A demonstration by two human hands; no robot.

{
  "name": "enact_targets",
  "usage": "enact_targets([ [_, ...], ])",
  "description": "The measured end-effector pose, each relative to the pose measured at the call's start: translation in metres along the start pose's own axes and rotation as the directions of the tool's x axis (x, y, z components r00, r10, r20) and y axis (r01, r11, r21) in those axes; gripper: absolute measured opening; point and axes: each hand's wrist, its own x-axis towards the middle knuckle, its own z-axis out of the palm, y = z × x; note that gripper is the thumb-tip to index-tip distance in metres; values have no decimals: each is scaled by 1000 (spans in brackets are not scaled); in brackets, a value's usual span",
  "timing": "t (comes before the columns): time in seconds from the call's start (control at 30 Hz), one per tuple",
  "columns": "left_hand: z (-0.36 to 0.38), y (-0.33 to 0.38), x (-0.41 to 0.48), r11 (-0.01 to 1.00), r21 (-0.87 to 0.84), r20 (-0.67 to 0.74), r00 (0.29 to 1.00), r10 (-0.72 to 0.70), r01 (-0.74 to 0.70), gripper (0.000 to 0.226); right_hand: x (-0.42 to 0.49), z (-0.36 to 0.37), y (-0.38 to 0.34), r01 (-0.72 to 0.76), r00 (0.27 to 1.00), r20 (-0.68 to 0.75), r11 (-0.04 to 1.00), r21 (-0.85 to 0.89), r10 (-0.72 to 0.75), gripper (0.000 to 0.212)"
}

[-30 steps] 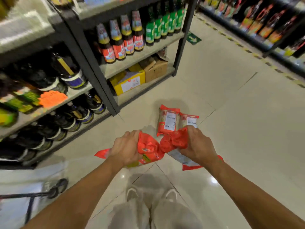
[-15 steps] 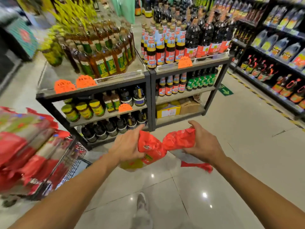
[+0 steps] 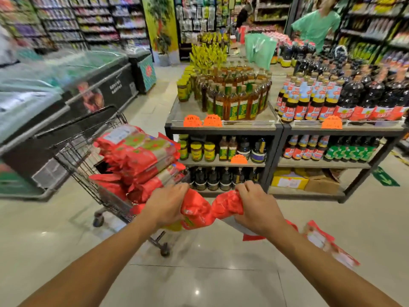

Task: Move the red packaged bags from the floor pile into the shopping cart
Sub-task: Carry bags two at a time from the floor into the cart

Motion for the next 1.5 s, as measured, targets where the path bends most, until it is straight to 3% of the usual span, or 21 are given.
enact_targets([
  [0.23,-15,-144,-125,992,-6,-47,991,-126,125,94,28,8,-183,120,993,-5,988,-95,-121,62],
  [0.43,-43,-254,-213,962,-179,-100,969,-227,207,72,55,14,-307,84,996,-40,996,-4,-84,70],
  [0.6,-58,-322,-240,923,-299,-160,941,-299,242,74,83,16,-366,23,996,-86,996,87,-16,76],
  [0.93,-41,-435,-186,938,-306,-209,950,-232,162,75,181,60,-418,-69,989,-120,985,159,89,67],
  [1.5,-17,-584,-21,893,-449,-231,963,-139,21,83,334,108,-427,-303,901,-204,891,337,384,63],
])
